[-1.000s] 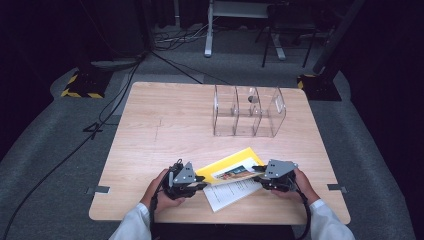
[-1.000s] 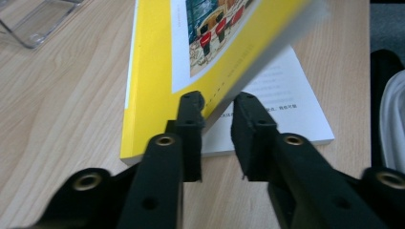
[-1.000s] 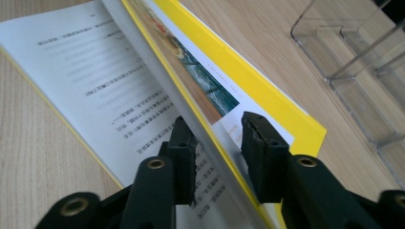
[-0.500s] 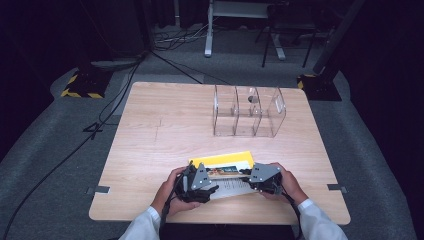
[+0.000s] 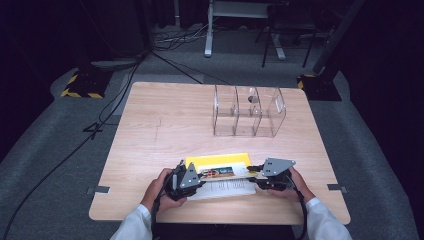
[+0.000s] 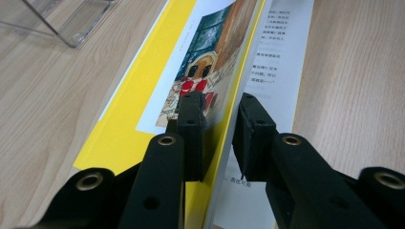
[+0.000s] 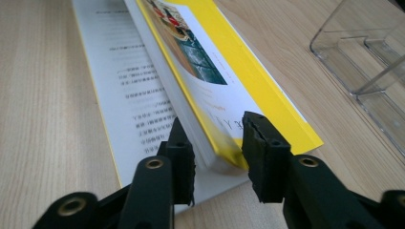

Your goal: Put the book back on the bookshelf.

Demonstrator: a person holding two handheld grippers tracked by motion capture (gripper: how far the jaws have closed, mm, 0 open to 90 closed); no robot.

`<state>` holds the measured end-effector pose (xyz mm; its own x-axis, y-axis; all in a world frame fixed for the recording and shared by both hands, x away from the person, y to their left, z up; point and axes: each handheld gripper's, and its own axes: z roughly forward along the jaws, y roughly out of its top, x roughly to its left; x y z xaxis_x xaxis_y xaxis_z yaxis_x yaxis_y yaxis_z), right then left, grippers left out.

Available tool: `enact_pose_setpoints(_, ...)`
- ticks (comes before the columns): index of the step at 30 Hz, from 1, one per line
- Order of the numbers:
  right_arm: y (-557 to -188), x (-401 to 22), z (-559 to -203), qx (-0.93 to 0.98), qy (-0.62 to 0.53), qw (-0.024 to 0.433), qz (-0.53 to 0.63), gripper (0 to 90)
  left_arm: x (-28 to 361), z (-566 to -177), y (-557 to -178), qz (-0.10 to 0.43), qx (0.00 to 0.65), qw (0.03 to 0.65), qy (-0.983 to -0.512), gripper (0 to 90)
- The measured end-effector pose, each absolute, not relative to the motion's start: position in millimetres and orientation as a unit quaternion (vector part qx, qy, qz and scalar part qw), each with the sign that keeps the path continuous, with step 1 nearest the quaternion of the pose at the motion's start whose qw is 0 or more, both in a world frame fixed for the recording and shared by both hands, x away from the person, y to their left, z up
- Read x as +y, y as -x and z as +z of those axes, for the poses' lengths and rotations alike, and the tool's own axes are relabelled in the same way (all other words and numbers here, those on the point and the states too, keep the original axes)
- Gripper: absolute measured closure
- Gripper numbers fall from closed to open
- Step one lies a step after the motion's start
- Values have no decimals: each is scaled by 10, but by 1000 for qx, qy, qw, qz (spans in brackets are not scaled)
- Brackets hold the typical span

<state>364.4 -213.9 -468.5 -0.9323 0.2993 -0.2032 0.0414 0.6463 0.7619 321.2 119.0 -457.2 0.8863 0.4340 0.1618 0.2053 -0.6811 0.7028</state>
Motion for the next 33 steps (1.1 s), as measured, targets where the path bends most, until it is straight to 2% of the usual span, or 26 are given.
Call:
enact_pose_setpoints(4, -3559, -2020, -4615, 899, -39, 195, 390, 781, 1289, -4546, -3279, 160, 209, 361, -895, 684)
enact_pose_setpoints(6, -3500, -1918, -4584, 901, -13, 192, 388, 817, 1302, -4520, -3286, 164, 219, 364, -890, 576)
enact_pose_setpoints(7, -3500, -1918, -4584, 901, -13, 192, 388, 817, 1291, -4505, -3284, 165, 221, 364, -890, 576)
enact_pose_setpoints(11, -3450, -1822, -4544, 903, 7, 196, 382, 838, 1127, -4453, -3256, 172, 196, 333, -906, 391)
enact_pose_setpoints(17, -3462, -1745, -4469, 902, 10, 189, 389, 843, 807, -4364, -3246, 178, 189, 311, -914, 285)
enact_pose_setpoints(21, -3458, -1689, -4439, 902, 6, 187, 389, 843, 629, -4378, -3250, 186, 188, 312, -913, 293)
enact_pose_setpoints(23, -3462, -1670, -4429, 901, 4, 187, 391, 843, 589, -4384, -3238, 184, 185, 317, -912, 377)
enact_pose_setpoints(24, -3457, -1652, -4421, 901, 1, 187, 392, 843, 547, -4391, -3229, 192, 183, 314, -912, 377)
enact_pose_setpoints(25, -3447, -1621, -4418, 901, 1, 189, 390, 842, 526, -4400, -3229, 200, 184, 308, -912, 459)
enact_pose_setpoints(33, -3412, -1578, -4431, 903, -5, 186, 387, 835, 580, -4512, -3269, 194, 213, 325, -901, 559)
